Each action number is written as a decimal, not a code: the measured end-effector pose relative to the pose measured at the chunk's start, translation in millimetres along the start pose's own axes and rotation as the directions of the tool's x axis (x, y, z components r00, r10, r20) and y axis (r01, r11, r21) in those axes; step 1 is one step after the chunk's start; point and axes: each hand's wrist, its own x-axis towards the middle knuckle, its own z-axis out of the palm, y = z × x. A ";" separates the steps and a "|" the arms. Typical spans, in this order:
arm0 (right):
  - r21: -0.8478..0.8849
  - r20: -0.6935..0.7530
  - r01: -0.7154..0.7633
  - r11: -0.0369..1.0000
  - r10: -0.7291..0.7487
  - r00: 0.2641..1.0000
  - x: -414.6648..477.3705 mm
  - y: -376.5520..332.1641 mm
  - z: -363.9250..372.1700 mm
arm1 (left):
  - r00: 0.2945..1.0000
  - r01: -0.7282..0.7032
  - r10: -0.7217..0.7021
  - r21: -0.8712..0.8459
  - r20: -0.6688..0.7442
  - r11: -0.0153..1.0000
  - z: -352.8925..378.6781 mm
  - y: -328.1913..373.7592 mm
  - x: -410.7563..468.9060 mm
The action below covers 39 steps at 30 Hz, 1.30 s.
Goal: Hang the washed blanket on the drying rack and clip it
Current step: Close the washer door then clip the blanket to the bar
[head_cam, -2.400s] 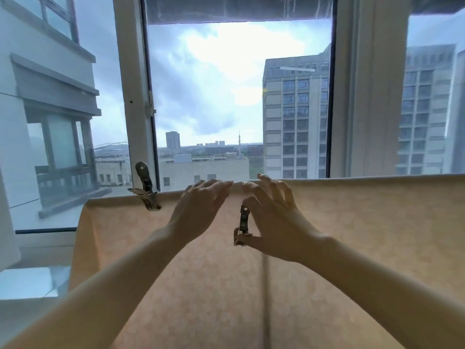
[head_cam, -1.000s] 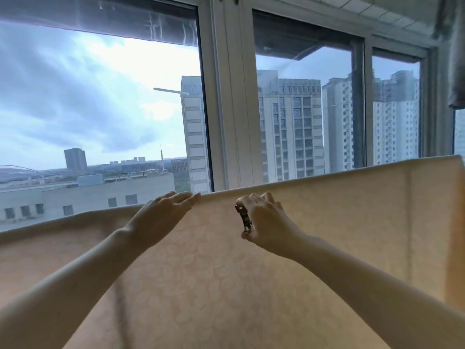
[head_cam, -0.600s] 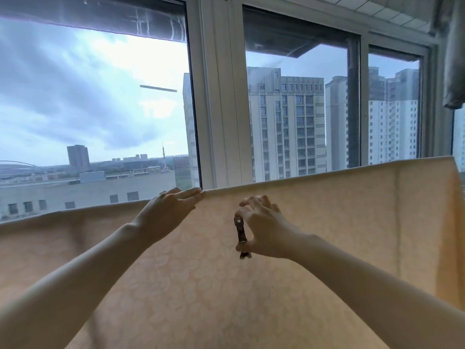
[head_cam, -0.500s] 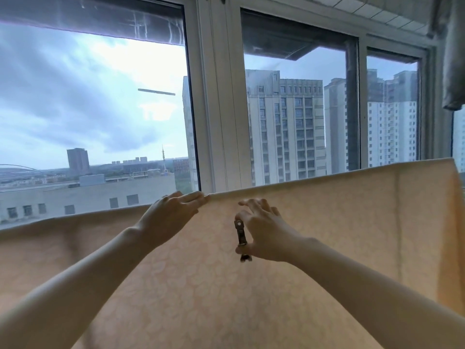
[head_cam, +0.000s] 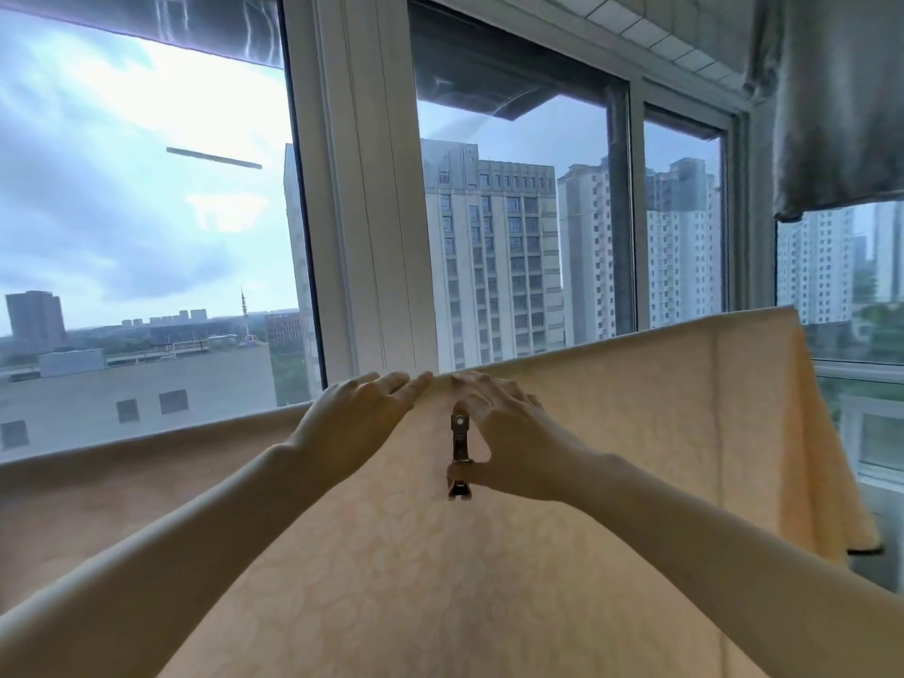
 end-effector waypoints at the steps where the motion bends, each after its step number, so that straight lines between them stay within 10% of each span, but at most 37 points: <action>1: 0.001 -0.016 -0.014 1.000 0.014 1.000 -1.7 5.2 -1.2 | 1.000 -0.013 0.013 0.005 -0.013 1.000 3.2 3.9 5.3; 17: 0.135 -0.094 -0.231 0.964 0.244 0.965 -50.2 97.9 -17.5 | 0.984 -0.084 0.107 0.161 -0.143 0.983 52.4 61.4 72.7; 39: 0.239 -0.150 -0.046 0.970 0.083 0.985 -121.4 252.1 -24.0 | 0.999 -0.040 0.040 0.264 0.006 0.964 89.5 126.2 153.6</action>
